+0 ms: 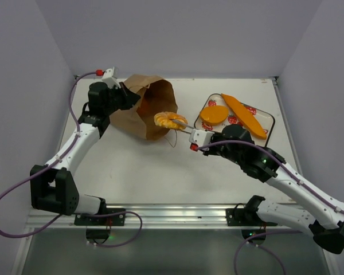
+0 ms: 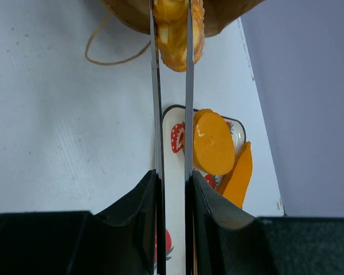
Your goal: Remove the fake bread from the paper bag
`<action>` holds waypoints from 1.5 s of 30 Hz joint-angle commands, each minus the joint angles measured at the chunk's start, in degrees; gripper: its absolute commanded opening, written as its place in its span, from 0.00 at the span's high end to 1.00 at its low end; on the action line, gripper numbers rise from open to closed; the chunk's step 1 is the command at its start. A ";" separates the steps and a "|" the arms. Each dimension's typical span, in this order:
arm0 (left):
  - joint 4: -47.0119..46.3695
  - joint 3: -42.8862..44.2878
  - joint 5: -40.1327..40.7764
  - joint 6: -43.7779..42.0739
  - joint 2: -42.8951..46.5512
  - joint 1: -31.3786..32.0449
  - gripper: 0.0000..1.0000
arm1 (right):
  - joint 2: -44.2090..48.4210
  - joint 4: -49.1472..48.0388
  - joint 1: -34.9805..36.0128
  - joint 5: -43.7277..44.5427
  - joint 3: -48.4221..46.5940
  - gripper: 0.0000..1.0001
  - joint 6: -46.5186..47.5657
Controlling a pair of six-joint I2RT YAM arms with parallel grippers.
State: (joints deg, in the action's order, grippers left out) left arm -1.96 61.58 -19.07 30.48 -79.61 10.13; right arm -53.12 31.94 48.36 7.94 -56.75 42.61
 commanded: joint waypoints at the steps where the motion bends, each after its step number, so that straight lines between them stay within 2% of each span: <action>1: -0.68 2.49 1.14 -2.35 0.51 -0.90 0.95 | 1.36 -2.06 -3.09 1.98 -2.57 1.00 -3.23; 13: 1.52 -5.58 -0.97 -8.85 8.59 -1.08 0.95 | 0.13 2.15 -21.72 1.55 -4.77 1.00 -9.03; 17: 1.52 -9.71 -2.37 -10.44 11.58 -1.08 0.95 | -2.07 6.19 -28.21 0.32 -6.35 1.00 -11.05; 22: 0.64 -15.52 -3.34 -12.98 15.88 -1.08 0.95 | -3.30 13.48 -32.44 -2.06 -10.65 1.00 -11.93; 27: -0.68 -20.09 -3.87 -14.31 18.35 -1.08 0.95 | -5.76 19.64 -37.63 -0.47 -14.70 1.00 -13.43; 33: -0.33 -20.54 -5.01 -15.36 20.90 -1.08 0.94 | -7.25 19.04 -39.57 3.99 -13.83 1.00 -15.89; 37: -0.50 -21.32 -5.54 -15.27 22.66 -1.08 0.94 | -9.01 13.86 -39.48 6.38 -12.60 1.00 -15.28; 45: -0.24 -21.77 -5.89 -15.45 23.45 -1.08 0.94 | -13.32 6.82 -39.13 5.41 -12.59 1.00 -14.22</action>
State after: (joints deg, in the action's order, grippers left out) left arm 0.12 40.34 -23.86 16.23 -57.04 9.61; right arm -66.02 46.30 8.95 12.01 -68.82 28.51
